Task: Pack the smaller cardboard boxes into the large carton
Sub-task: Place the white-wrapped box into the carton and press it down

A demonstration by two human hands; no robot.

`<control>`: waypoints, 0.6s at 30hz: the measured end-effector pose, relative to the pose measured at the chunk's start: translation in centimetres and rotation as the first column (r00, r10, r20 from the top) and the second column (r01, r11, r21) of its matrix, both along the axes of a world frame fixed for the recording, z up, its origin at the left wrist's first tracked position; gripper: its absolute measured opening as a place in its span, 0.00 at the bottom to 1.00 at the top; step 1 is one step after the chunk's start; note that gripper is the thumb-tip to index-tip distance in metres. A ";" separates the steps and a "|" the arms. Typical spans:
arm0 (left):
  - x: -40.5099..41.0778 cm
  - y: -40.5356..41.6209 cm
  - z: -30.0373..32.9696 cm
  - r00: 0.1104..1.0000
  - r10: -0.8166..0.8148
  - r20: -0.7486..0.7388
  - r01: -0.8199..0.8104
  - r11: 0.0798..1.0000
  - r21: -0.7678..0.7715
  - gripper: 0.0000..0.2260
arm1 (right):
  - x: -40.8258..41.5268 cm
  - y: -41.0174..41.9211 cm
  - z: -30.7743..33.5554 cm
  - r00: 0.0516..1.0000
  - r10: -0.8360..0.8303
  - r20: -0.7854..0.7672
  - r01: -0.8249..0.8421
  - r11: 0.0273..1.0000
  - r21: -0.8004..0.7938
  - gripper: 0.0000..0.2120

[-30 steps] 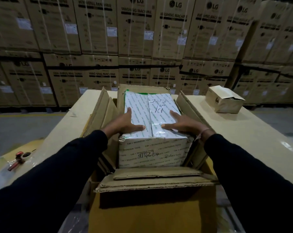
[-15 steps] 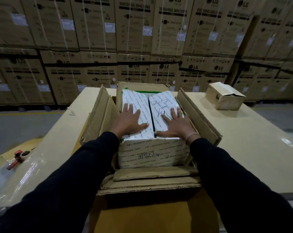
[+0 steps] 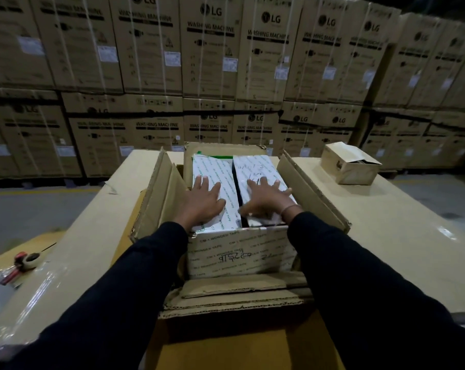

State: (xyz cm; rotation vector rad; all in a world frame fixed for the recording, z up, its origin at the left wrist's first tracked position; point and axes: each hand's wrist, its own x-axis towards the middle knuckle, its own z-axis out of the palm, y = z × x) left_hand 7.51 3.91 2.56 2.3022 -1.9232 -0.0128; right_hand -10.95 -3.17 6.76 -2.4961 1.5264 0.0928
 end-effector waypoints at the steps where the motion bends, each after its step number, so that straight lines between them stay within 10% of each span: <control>1: 0.0 -0.1 0.1 1.000 -0.007 0.001 0.007 1.000 -0.003 0.30 | -0.4 0.2 1.9 0.992 0.018 0.123 -0.021 0.999 0.025 0.35; 5: -0.3 -0.2 0.1 1.000 -0.006 0.012 0.006 1.000 -0.006 0.30 | -2.7 -1.0 9.2 0.933 -0.041 0.356 0.054 0.998 -0.026 0.18; 11: -0.4 0.3 0.4 1.000 -0.002 0.018 0.001 0.999 0.034 0.33 | -7.6 -3.4 9.9 0.929 -0.290 -0.229 0.065 0.738 -0.671 0.19; 18: -1.0 -0.2 0.3 0.997 -0.020 0.068 0.017 0.999 0.052 0.36 | -8.3 -3.5 -2.7 0.934 -0.016 -0.358 -0.097 0.950 -0.296 0.30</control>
